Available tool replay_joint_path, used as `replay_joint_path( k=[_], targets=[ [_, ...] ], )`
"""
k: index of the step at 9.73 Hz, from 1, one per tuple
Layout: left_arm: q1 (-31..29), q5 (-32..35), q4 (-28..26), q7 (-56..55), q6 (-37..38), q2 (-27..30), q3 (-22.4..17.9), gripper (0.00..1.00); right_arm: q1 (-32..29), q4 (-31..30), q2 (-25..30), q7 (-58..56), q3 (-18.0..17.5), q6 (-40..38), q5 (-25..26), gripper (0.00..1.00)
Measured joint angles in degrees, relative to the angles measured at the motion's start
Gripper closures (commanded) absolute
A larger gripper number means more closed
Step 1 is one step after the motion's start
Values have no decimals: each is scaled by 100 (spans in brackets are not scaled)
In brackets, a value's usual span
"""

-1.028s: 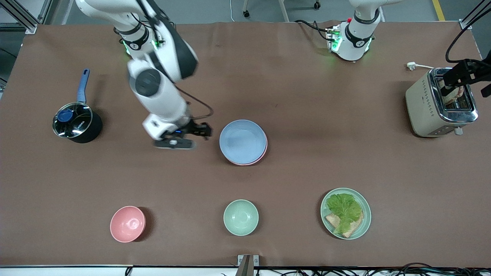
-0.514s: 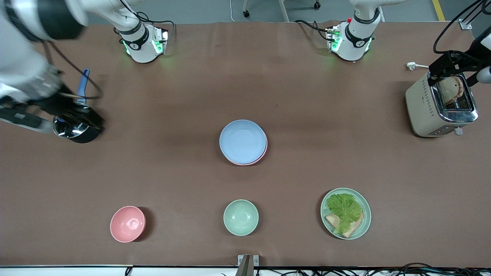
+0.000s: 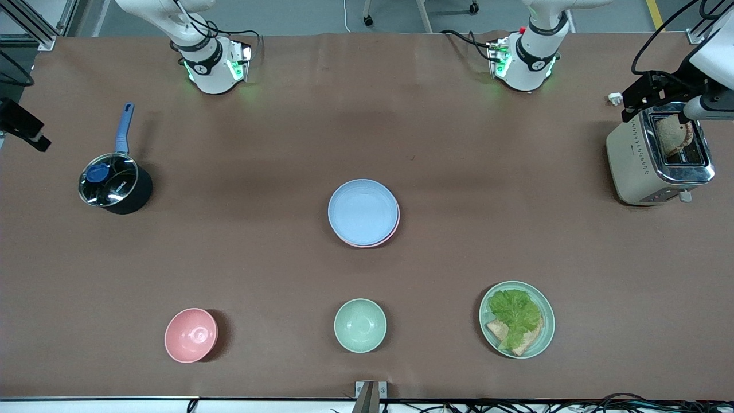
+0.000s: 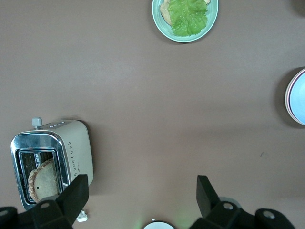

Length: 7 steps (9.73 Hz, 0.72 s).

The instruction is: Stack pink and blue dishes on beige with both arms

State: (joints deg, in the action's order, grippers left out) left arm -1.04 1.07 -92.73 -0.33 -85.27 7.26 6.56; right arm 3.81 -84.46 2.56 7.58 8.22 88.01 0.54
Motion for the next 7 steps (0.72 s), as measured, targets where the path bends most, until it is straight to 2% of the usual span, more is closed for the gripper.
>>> replay_joint_path(
  k=[3, 7],
  targets=[
    [3, 0, -4, 0, -14, -14, -11, 0, -17, 109, -213, -44, 225, -75, -49, 0],
    [4, 0, 21, 0, -34, -29, -16, 0, -17, 110, -268, -44, 230, -110, -50, 0]
  ],
)
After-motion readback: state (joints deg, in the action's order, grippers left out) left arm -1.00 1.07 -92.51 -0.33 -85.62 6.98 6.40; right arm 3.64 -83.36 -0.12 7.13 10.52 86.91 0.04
